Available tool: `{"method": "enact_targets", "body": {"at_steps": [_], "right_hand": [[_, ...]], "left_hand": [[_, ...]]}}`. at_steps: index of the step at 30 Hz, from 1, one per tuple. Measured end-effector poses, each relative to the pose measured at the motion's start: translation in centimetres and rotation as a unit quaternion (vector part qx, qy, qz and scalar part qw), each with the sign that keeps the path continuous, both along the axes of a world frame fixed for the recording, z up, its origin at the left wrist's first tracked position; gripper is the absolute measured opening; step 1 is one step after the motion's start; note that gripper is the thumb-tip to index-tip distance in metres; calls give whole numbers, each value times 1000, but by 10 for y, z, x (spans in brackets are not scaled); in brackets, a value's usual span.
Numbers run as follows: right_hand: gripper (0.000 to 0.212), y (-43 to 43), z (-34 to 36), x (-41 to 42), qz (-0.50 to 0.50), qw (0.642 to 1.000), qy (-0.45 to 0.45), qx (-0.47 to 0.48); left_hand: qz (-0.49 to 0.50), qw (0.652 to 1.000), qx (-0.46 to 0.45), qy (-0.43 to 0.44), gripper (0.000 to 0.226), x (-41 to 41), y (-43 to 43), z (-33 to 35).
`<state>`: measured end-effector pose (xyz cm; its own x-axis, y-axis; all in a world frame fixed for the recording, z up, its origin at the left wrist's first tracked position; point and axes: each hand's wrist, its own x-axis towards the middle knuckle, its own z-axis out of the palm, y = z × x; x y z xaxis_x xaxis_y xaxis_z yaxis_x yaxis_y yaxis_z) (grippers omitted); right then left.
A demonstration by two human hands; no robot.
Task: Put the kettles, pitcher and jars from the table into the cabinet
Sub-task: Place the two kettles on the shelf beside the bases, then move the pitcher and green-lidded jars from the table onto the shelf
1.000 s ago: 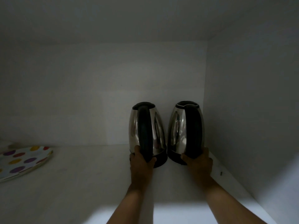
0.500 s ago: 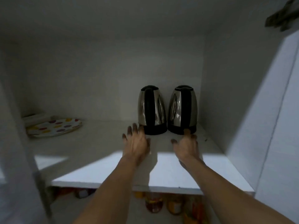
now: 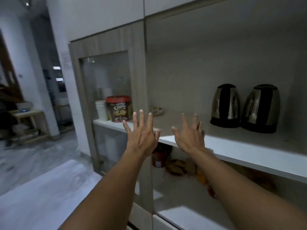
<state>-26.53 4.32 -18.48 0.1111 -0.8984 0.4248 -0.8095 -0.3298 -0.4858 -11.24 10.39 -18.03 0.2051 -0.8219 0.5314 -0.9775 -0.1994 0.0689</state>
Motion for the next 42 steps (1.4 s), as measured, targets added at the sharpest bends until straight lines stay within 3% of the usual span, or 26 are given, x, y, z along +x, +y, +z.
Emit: {"method": "enact_targets", "body": {"at_steps": [11,23,26,30,32,35,36,39,42], "right_hand": [[70,199,-36,283,222,973,18,55],[65,416,-110,493,443,880,111,130],[62,451,-137,526,497,844,116,163],[66,496,-169,564,536,793,107,269],[69,514,-180,580,525,775,79,343],[69,529,-194,600,495,745,19,447],[66,530,-199,606,488,735,6,471],[53,529,-210,614,481,708,-22,517],[43,530,-218,620,486,685,-60,539]], "left_hand": [[233,971,45,14,73,233,257,-32],[444,885,70,119,68,393,496,-115],[507,841,41,182,66,413,531,-142],[595,754,-27,277,68,428,573,-176],[628,683,-102,359,71,437,589,-186],[636,524,-248,510,75,458,605,-202],[622,492,-272,546,75,464,609,-210],[559,484,-300,603,61,472,614,-229],[549,500,-319,589,40,481,614,-241]]}}
